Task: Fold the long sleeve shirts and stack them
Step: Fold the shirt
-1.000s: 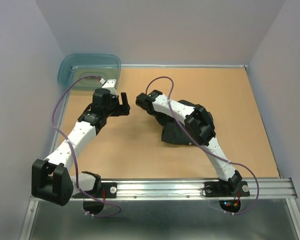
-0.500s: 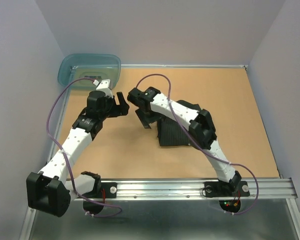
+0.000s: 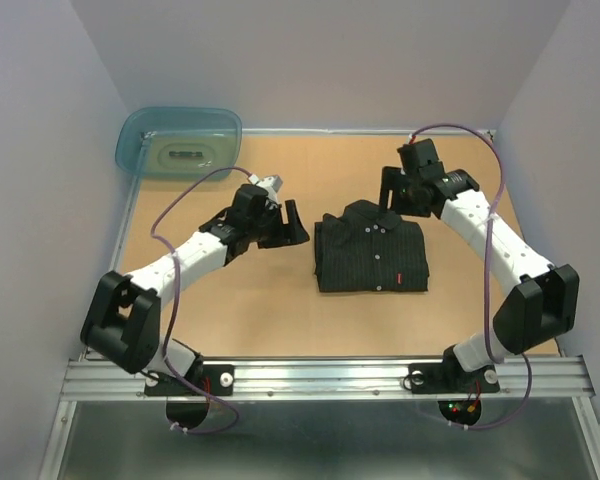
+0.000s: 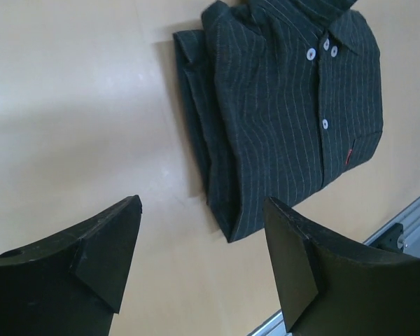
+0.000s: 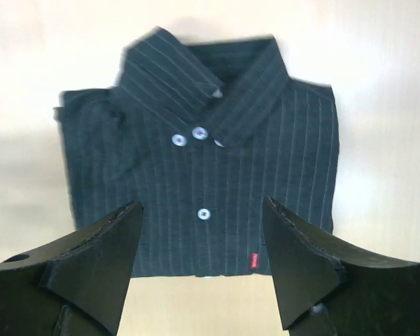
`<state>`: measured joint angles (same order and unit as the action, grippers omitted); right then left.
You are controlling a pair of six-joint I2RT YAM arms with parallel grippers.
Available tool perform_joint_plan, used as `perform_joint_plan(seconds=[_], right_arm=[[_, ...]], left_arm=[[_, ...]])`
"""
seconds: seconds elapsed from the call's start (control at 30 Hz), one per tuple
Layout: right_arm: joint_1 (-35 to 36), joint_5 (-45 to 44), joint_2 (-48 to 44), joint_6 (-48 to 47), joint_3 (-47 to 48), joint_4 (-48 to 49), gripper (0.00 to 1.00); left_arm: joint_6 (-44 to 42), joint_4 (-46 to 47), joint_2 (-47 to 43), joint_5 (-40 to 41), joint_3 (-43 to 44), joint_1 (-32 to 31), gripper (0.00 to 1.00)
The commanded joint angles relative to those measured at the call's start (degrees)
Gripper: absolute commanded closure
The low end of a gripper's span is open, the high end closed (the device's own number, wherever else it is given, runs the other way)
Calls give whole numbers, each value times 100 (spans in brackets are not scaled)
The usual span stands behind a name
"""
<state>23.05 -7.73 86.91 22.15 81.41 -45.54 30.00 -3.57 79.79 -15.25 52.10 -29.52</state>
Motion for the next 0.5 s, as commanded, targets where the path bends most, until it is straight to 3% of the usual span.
perform_joint_plan(seconds=[0.0,0.2,0.47], right_arm=[[-406,964,-368,193,-826,1415,27],[-250,2187,-255,105,-1065,1741,38],[1429,494,9,641,-1241,1803,39]], left_arm=[[340,454,633,-5,494,-273,21],[445,673,1302,126,697,-353,22],[507,814,1952,136,977,-230,38]])
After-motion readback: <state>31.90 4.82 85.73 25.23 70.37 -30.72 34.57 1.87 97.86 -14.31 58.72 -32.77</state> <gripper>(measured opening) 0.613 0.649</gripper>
